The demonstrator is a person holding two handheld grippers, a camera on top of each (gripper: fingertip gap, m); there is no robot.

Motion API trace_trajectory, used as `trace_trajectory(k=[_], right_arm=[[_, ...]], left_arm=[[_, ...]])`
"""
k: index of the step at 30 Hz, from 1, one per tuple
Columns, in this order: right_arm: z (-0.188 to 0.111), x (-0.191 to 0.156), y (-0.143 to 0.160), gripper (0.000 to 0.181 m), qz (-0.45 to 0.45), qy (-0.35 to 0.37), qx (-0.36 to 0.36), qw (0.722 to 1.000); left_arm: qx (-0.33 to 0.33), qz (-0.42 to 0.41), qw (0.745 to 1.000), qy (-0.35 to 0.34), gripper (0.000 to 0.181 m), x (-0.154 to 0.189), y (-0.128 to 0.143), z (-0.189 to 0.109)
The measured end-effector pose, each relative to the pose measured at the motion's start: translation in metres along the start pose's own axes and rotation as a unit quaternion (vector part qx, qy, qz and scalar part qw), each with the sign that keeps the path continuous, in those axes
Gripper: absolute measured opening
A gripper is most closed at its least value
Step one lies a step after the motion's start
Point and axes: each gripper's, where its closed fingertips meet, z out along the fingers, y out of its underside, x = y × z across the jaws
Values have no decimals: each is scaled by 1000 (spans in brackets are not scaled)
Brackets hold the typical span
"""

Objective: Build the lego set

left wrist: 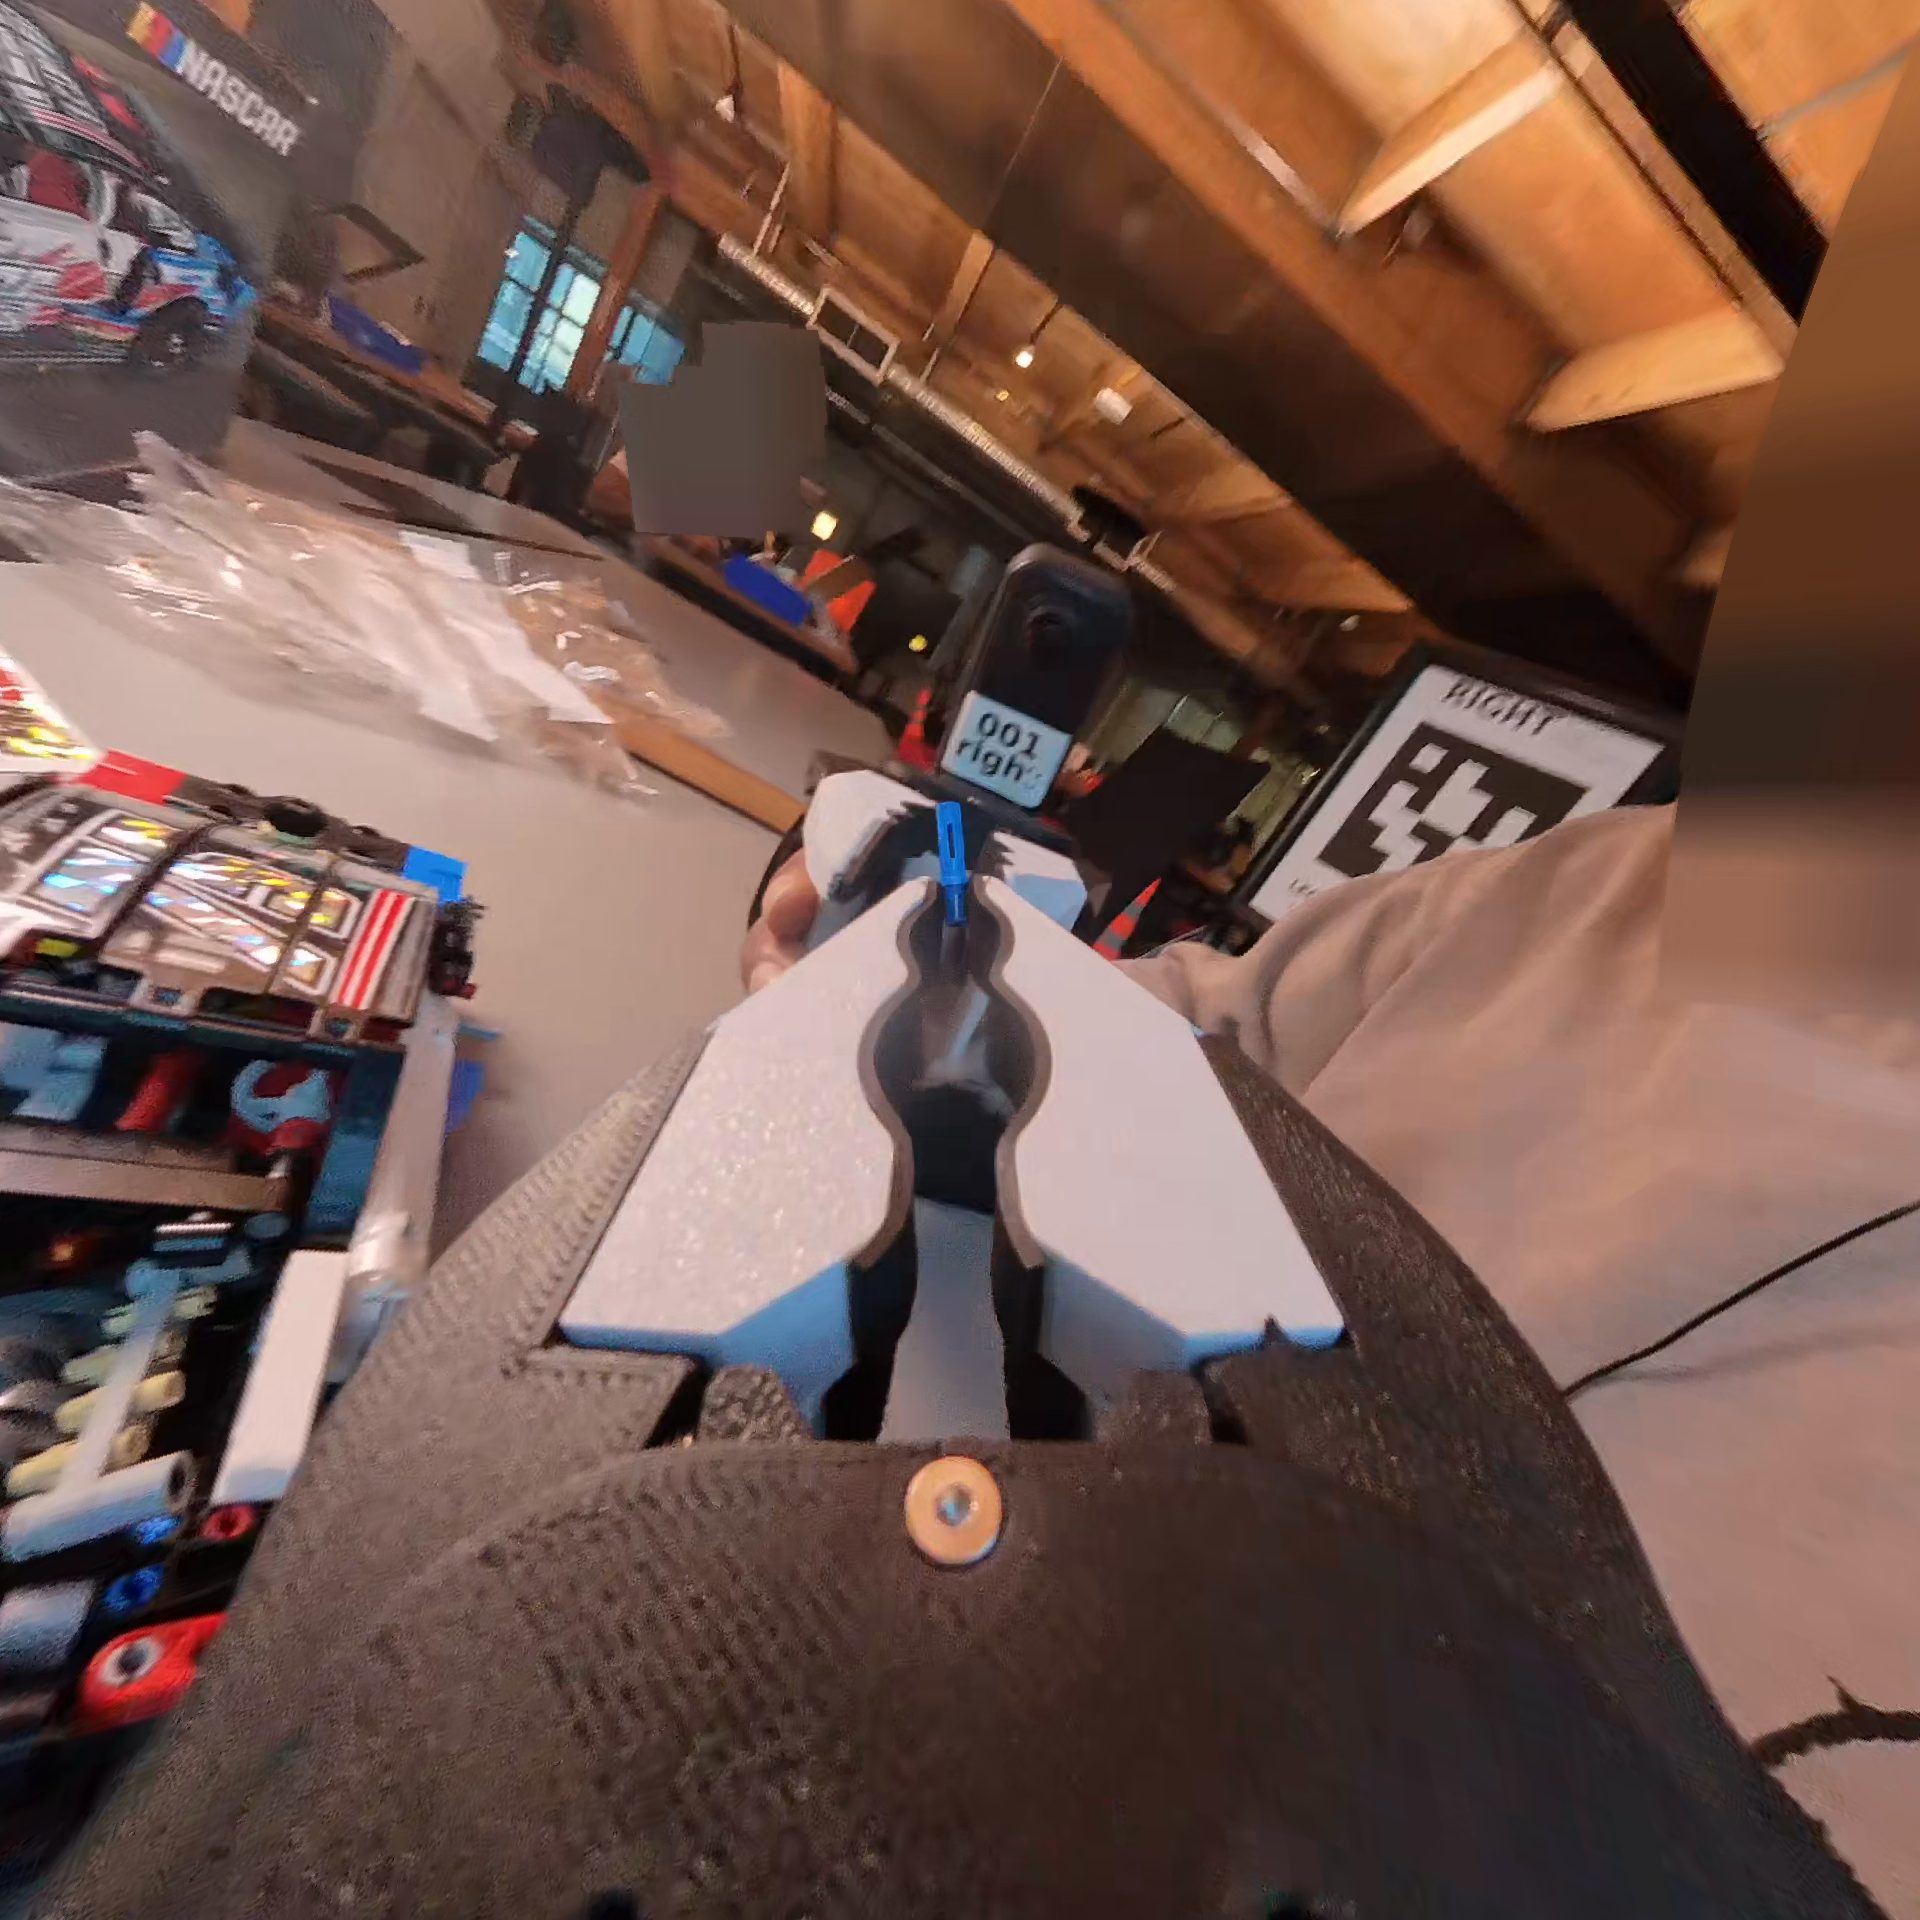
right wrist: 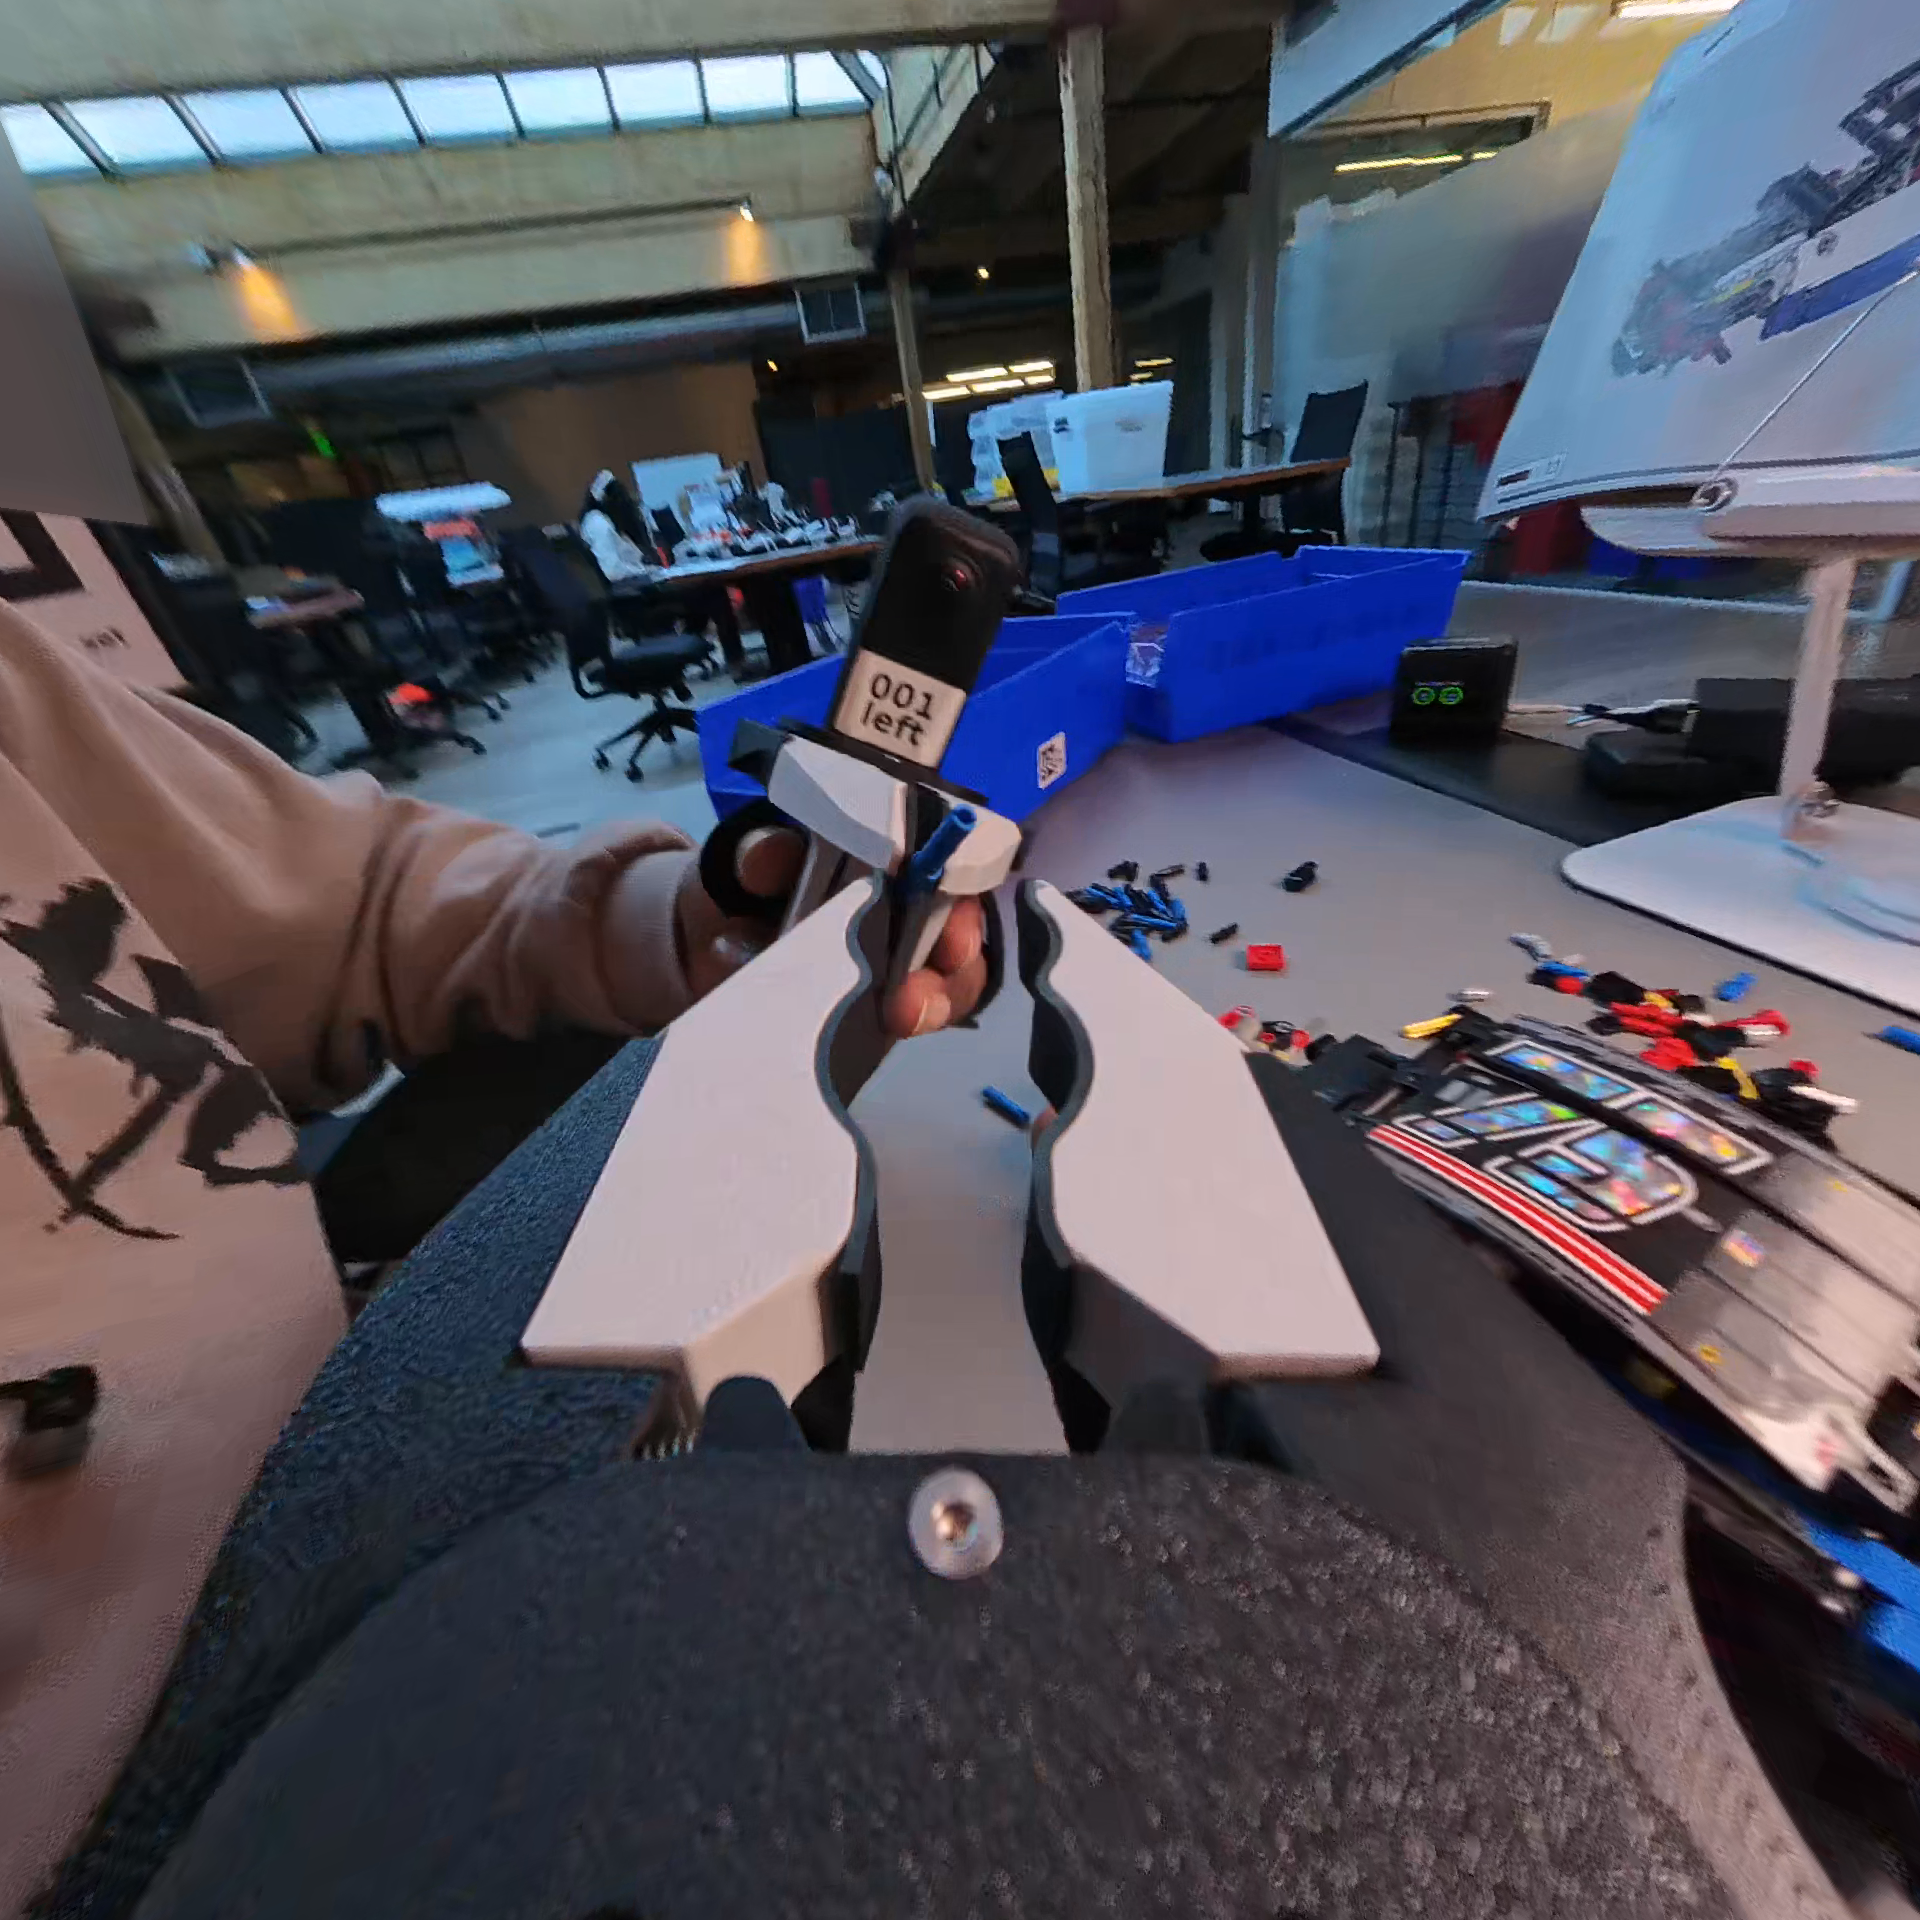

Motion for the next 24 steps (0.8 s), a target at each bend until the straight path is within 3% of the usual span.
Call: trace_trajectory(k=[3, 7, 10, 16, 24], right_arm=[[0, -13, 0, 22, 69, -57, 19, 996], [-2, -12, -3, 19, 115, -68, 43, 990], [-2, -12, -4, 1, 116, -70, 44, 990], [-5, -13, -2, 1, 103, -63, 34, 992], [-11, -5, 18, 1, 136, -62, -48, 988]], left_arm=[[16, -27, 999, 33, 3, 4, 3, -3], [1, -24, 999, 36, 3, 7, 15, -1], [-16, -7, 1000, 23, 3, 6, 22, 4], [-14, -6, 1000, 16, 3, 5, 23, 5], [-106, 121, 984, -79, 0, -15, 46, 2]])
